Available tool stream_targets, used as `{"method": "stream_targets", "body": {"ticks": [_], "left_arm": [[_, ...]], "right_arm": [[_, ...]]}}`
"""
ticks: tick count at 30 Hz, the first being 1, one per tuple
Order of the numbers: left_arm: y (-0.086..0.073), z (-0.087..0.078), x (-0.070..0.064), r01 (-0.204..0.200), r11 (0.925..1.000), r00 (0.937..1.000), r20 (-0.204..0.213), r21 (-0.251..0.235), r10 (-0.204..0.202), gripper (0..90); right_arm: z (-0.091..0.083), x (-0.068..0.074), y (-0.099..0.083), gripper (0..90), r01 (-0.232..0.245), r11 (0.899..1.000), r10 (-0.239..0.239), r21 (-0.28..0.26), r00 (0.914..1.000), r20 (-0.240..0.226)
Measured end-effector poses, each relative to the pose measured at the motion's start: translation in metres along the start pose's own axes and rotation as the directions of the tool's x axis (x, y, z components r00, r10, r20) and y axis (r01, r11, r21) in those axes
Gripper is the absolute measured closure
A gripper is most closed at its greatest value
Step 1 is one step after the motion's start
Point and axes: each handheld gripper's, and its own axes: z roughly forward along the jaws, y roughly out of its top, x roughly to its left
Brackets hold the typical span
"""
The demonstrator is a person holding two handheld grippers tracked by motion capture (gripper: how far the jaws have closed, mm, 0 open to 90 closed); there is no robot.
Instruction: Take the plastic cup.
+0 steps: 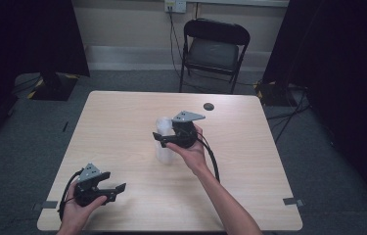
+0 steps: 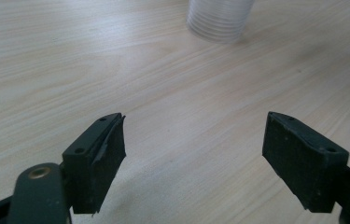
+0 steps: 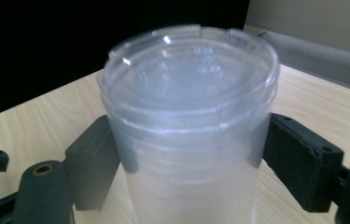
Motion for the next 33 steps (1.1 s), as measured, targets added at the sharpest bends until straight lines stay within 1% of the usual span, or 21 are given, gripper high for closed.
{"method": "stream_targets", "body": {"ticks": [7,10,11,14,21,23,25,26,27,33], "left_arm": [[0.000,0.000,-0.001,-0.005,1.0000,1.0000,0.004,0.001,0.005,21.0],[0.000,0.000,0.000,0.000,1.0000,1.0000,0.005,0.001,0.000,21.0],[0.000,0.000,0.000,0.005,1.0000,1.0000,0.006,-0.002,-0.005,21.0],[0.000,0.000,0.000,0.002,1.0000,1.0000,0.003,0.002,-0.002,21.0],[0.000,0.001,0.000,0.000,1.0000,1.0000,0.008,0.004,0.000,20.9],[0.000,0.001,0.000,0.002,1.0000,1.0000,0.008,0.003,-0.002,20.9],[0.000,0.001,0.000,0.003,1.0000,1.0000,0.006,0.002,-0.004,20.9],[0.000,0.001,0.000,0.003,1.0000,1.0000,0.006,0.003,-0.003,20.9],[0.000,0.001,0.000,0.001,1.0000,1.0000,0.007,0.005,-0.001,20.9],[0.000,0.001,0.000,0.003,1.0000,1.0000,0.008,0.004,-0.003,21.0]], "right_arm": [[0.007,-0.002,-0.007,21.3,-0.015,1.000,0.015,0.010,0.9999,0.003],[0.009,-0.003,-0.010,20.8,-0.019,1.000,0.019,0.024,0.9998,-0.003],[0.009,-0.002,-0.011,20.8,-0.020,1.000,0.020,0.020,0.9998,-0.001],[0.011,-0.002,-0.015,20.9,-0.014,0.999,0.013,0.033,0.9999,0.001],[0.014,-0.004,-0.018,21.6,-0.019,0.999,0.019,0.031,0.9998,0.003],[0.014,-0.002,-0.019,21.8,-0.006,0.999,0.006,0.037,0.9999,0.009],[0.014,-0.002,-0.019,23.0,-0.007,0.999,0.007,0.037,0.9999,0.010],[0.014,-0.002,-0.019,24.8,-0.002,0.999,0.002,0.036,0.9999,0.015],[0.014,-0.002,-0.020,28.5,-0.003,0.999,0.002,0.033,0.9999,0.010],[0.012,-0.002,-0.018,28.4,0.001,1.000,-0.002,0.021,0.9999,0.013]]}}
